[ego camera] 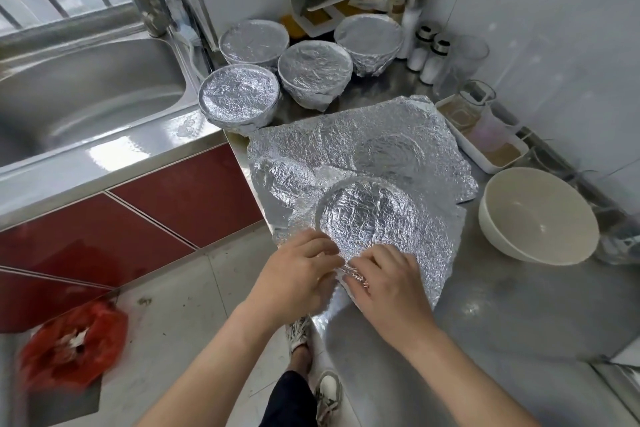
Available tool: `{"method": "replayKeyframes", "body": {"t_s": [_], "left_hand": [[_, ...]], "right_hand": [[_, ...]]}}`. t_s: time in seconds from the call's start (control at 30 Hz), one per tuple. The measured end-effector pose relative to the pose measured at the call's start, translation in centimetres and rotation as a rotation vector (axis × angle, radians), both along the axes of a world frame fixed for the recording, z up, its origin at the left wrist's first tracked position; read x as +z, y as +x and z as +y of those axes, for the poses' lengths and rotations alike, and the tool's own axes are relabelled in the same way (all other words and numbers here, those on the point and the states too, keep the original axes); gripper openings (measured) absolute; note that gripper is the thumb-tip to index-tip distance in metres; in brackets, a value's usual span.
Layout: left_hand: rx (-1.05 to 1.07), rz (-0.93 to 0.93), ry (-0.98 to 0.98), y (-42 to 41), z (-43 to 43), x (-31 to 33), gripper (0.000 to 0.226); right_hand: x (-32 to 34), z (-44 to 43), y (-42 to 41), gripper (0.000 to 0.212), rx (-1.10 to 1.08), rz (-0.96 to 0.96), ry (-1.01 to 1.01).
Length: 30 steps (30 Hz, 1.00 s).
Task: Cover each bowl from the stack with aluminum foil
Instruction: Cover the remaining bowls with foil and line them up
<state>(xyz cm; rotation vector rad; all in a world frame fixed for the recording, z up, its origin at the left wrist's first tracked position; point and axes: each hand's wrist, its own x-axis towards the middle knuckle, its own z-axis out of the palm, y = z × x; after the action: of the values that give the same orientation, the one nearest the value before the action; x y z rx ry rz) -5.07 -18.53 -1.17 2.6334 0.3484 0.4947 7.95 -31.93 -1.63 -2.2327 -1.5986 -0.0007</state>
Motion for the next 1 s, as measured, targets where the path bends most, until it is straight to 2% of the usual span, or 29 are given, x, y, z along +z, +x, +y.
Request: {"method": "replayKeyframes", "body": {"t_s": [0.13,0.2,0.4,0.57,0.67,0.83,0.9,1.0], "left_hand": [[-0.017,-0.034,0.058,0.4,-0.2,-0.3,0.013],[-0.028,-0.050,0.080,0.5,-0.3,-0.5,0.010],[-0.074,-0.114,0.120,1.0,-0.8,0.6,0.018],[-0.085,-0.163,0.235,1.4,-1.0,1.8,0.035],[-0.052,-0.156,0.226,1.3,-0.6,1.1,0.047],[-0.026,-0.051,0.164,0.3,0.1,-0.5,0.023],[0.009,-0.020,0.155,0.0,0.2,-0.8,0.019],[-0.001,-0.007,0.159,0.0,-0.5,-0.6,0.015]], "right_hand": [[-0.1,-0.1,0.2,0.008,0.057,-0.078,0.022],[-0.2,0.0,0.0,0.014,0.058,-0.113,0.023],[0.4,-0.5,-0.3,0.027,0.055,-0.138,0.111],[1.0,-1.0,-1.0,0.023,0.016,-0.112,0.192],[0.6,-0.4,-1.2,0.022,-0.021,-0.127,0.183],[-0.2,-0.1,-1.7,0.007,-0.011,-0.062,0.096],[-0.2,-0.7,-1.4,0.018,0.018,-0.012,0.082],[-0.2,-1.6,-0.7,0.020,0.044,0.007,0.099]]}}
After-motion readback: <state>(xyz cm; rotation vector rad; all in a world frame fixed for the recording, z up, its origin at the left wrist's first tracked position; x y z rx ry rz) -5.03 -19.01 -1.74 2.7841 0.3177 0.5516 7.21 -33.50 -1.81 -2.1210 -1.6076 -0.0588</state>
